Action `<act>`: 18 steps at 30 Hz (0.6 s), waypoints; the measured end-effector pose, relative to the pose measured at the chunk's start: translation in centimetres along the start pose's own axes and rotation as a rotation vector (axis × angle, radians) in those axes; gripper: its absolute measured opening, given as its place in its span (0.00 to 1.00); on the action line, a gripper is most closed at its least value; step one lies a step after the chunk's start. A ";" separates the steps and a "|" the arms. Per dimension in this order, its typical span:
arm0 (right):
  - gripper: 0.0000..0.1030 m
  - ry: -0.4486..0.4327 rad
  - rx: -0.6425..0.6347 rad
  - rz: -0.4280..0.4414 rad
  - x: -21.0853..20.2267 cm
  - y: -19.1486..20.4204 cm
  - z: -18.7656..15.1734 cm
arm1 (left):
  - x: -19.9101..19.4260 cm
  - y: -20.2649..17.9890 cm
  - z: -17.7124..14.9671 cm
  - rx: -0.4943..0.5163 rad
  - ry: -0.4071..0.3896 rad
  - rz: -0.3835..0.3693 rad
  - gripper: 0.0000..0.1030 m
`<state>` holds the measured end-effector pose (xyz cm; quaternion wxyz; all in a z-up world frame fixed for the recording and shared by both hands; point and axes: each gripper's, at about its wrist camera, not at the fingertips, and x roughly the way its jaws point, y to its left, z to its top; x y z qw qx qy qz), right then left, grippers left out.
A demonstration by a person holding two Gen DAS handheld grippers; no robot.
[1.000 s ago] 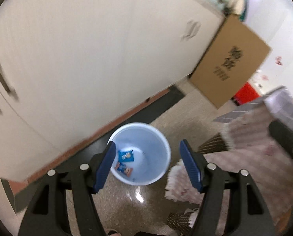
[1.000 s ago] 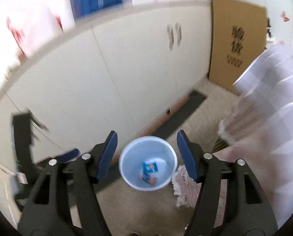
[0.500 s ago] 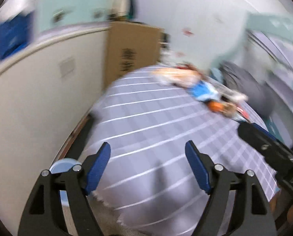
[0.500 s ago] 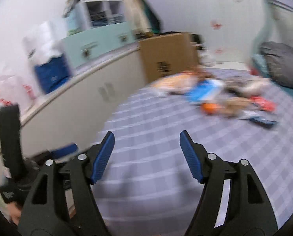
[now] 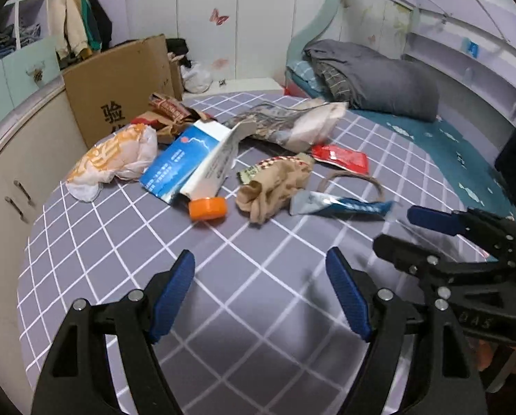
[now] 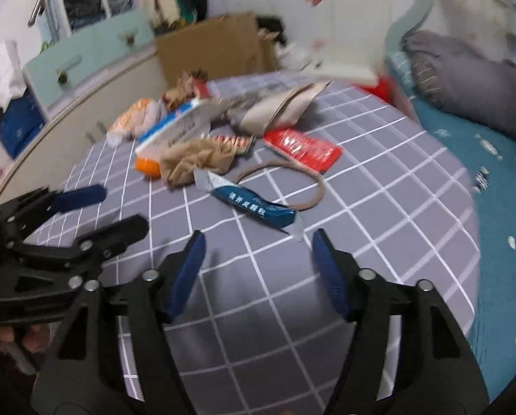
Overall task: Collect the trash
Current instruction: 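Grasp the beige glove with the left tool while the right tool grasps the blue-white wrapper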
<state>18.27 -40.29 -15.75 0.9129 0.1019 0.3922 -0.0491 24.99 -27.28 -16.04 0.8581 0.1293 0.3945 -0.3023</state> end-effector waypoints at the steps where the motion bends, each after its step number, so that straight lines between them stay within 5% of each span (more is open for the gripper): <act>1: 0.60 -0.008 -0.039 -0.039 0.0 0.3 0.4 | 0.5 0.2 0.3 -0.008 0.007 -0.002 0.74; 4: 0.60 -0.030 -0.192 -0.095 0.4 1.7 1.4 | 1.3 0.7 1.1 -0.027 0.009 -0.012 0.74; 7: 0.58 0.014 -0.265 -0.059 2.3 1.7 2.5 | 1.8 0.8 1.8 -0.026 0.006 -0.006 0.74; 10: 0.33 0.056 -0.296 -0.011 3.6 1.5 2.9 | 2.2 0.7 2.5 -0.020 0.005 -0.014 0.74; 13: 0.19 0.072 -0.301 0.024 4.1 1.3 3.2 | 2.9 -0.3 3.4 0.029 0.002 0.003 0.71; 18: 0.12 0.045 -0.268 0.002 3.3 0.5 3.0 | 3.7 -1.2 5.1 0.036 -0.017 -0.031 0.55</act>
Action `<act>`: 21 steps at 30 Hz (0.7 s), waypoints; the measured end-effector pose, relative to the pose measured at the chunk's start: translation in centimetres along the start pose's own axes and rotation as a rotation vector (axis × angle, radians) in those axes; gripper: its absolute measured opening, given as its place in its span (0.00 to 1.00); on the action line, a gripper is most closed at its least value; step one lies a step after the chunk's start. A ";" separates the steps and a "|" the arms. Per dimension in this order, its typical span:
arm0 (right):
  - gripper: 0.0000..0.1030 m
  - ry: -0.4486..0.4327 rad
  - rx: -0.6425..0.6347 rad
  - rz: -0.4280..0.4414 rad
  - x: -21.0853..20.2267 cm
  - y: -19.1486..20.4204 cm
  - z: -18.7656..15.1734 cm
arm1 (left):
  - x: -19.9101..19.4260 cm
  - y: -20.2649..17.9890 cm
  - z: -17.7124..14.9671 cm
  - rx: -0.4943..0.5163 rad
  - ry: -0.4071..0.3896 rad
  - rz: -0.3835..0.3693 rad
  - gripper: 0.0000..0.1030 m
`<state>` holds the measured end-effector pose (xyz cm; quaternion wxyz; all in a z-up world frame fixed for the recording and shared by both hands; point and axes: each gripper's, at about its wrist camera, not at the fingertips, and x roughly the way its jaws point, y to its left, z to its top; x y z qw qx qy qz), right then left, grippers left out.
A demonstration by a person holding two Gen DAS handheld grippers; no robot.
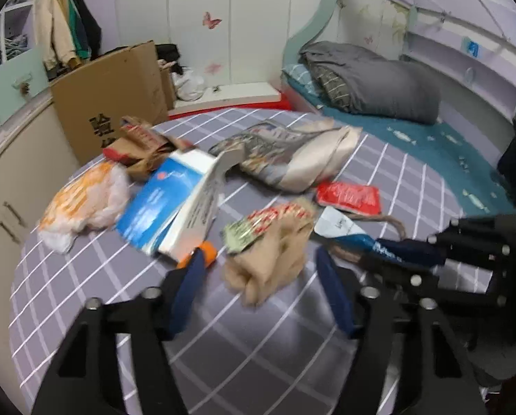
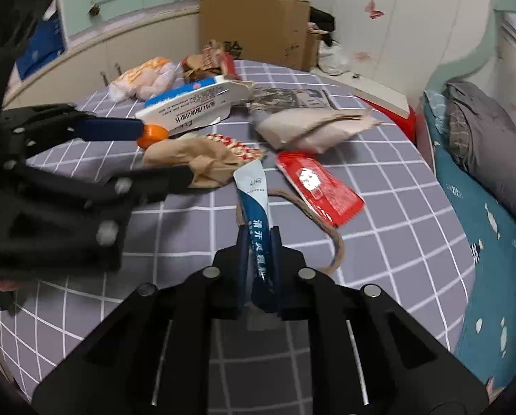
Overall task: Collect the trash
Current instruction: 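Grasp the beige glove with the left tool while the right tool grasps the blue-white wrapper, then carry glove and wrapper to the wastebasket and open both tools over it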
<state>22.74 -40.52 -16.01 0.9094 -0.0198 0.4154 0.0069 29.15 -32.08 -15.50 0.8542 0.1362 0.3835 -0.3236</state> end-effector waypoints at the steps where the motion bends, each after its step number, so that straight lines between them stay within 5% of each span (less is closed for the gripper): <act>1: 0.12 -0.011 0.021 0.002 -0.3 -0.4 -0.2 | 0.4 -0.2 0.3 0.003 0.011 0.002 0.51; 4: 0.12 -0.029 0.064 0.025 -0.9 -0.9 -0.5 | 1.5 -0.9 0.3 0.033 0.037 0.029 0.42; 8: 0.11 -0.052 0.091 0.029 -1.8 -1.1 -1.1 | 1.6 -0.9 -0.5 0.019 0.043 0.007 0.10; 16: 0.11 -0.118 0.134 0.061 -4.6 0.1 -0.5 | -4.4 1.1 -2.3 -0.084 -0.096 -0.143 0.07; 21: 0.11 -0.173 0.124 0.120 -7.2 3.1 0.6 | -8.8 4.2 -4.4 -0.176 -0.170 -0.143 0.07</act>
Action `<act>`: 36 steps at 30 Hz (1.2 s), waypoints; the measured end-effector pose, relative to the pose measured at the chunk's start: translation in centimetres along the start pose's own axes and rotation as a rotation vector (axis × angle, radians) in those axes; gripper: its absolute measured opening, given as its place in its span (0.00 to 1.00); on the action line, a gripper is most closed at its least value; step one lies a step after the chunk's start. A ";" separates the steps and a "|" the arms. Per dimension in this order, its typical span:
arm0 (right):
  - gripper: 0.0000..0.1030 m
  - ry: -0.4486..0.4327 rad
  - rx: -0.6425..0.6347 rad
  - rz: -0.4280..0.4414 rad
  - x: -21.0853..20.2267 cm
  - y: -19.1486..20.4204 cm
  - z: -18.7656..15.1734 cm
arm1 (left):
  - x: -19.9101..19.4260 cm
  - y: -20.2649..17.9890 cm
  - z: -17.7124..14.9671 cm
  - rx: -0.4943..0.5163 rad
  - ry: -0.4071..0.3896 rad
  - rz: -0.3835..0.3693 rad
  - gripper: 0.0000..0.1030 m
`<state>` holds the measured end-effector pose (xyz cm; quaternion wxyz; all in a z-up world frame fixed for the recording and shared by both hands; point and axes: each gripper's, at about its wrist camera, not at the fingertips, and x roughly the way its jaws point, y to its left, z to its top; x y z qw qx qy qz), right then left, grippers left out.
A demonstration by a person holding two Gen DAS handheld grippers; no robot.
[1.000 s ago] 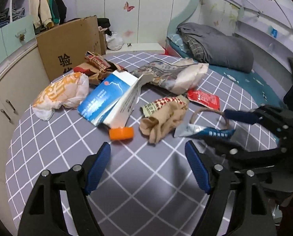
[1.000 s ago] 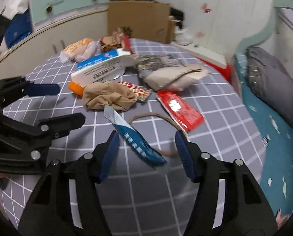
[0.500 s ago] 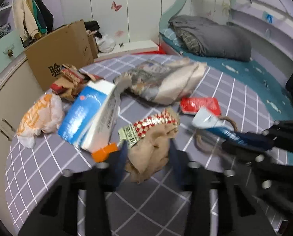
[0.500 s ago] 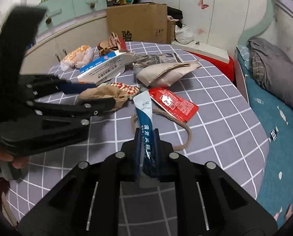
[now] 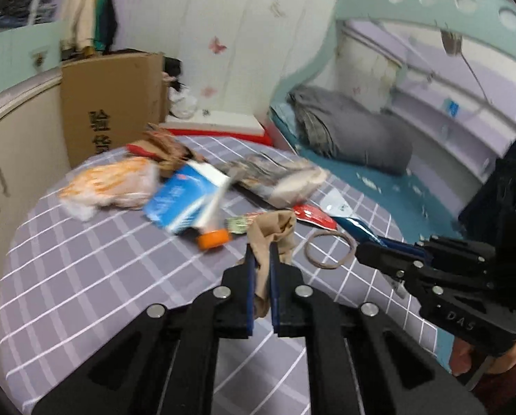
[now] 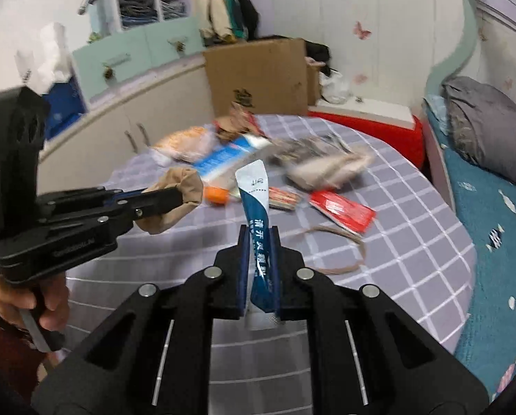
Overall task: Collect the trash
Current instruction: 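Carry glove and wrapper to the wastebasket and open both tools over it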
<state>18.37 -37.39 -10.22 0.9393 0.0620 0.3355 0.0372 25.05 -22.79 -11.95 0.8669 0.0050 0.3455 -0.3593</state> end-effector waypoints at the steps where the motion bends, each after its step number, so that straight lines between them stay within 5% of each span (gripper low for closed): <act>1: 0.11 -0.006 -0.008 0.014 -0.2 1.1 0.2 | -1.0 0.6 -0.2 -0.015 -0.012 0.007 0.07; 8: 0.11 0.003 -0.037 0.176 1.0 10.2 0.7 | -8.2 7.9 -3.5 -0.127 -0.059 0.128 0.07; 22: 0.11 0.162 -0.201 0.415 12.1 35.0 -2.0 | -19.5 29.0 -15.8 -0.503 -0.058 0.443 0.07; 29: 0.11 0.271 -0.258 0.425 18.9 42.7 -5.8 | -20.4 36.7 -21.7 -0.638 -0.002 0.526 0.07; 36: 0.11 0.378 -0.260 0.400 26.0 45.1 -8.6 | -17.3 42.6 -26.1 -0.711 0.107 0.557 0.07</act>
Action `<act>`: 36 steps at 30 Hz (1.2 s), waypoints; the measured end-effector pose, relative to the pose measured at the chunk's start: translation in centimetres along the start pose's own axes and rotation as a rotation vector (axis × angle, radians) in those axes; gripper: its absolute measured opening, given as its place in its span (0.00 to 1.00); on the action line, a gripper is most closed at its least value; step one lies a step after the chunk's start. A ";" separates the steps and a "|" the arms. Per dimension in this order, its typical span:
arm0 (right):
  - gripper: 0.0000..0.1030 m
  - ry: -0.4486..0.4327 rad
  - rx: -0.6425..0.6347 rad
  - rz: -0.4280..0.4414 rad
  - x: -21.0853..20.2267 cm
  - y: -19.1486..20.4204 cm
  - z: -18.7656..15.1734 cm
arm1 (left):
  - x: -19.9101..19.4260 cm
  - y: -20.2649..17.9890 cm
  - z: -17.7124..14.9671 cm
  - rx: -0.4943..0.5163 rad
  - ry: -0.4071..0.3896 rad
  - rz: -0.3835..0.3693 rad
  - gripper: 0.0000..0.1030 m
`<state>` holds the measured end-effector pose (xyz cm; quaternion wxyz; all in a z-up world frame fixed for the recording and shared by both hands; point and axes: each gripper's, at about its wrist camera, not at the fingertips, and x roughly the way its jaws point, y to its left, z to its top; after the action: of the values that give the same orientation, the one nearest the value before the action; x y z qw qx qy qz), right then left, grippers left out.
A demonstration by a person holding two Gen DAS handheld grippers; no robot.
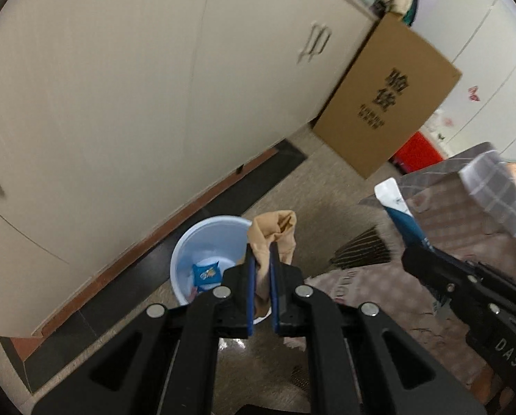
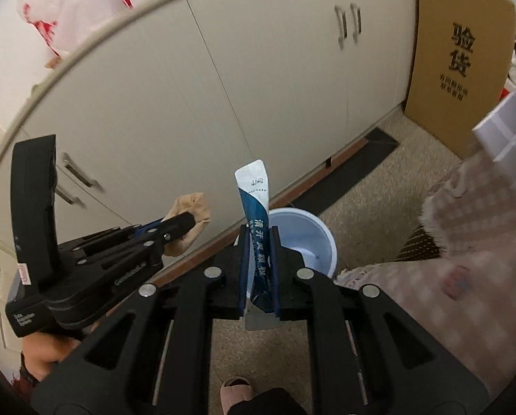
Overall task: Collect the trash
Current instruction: 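Carry glove and wrapper to the wastebasket and open both tools over it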
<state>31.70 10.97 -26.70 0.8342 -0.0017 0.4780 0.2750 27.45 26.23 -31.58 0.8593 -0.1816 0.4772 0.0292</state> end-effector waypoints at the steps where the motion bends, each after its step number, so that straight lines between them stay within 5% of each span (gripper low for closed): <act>1: 0.11 0.013 0.009 0.006 1.1 -0.1 0.2 | 0.6 0.4 0.1 -0.008 0.007 0.005 0.07; 4: 0.16 0.013 0.035 -0.004 3.4 -0.6 0.8 | 1.8 1.3 0.5 -0.019 0.014 0.014 0.07; 5: 0.27 0.013 0.046 -0.005 4.0 -0.8 0.9 | 2.1 1.7 0.6 -0.021 0.016 0.019 0.07; 6: 0.52 0.011 0.061 -0.022 4.8 -1.2 1.1 | 2.3 1.9 0.7 -0.021 0.019 0.023 0.07; 7: 0.62 0.014 0.076 -0.028 5.5 -1.7 1.2 | 2.7 2.2 0.9 -0.023 0.026 0.028 0.07; 33: 0.70 -0.071 0.036 -0.213 5.0 -4.0 0.0 | 6.9 -1.4 2.2 0.070 0.103 0.048 0.08; 36: 0.72 -0.098 0.044 -0.235 4.6 -4.4 0.2 | 7.0 -1.9 2.6 0.077 0.106 0.048 0.24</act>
<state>35.73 9.36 -31.39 0.8827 -0.0259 0.4393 0.1645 33.81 24.44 -35.62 0.8383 -0.1382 0.5270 0.0217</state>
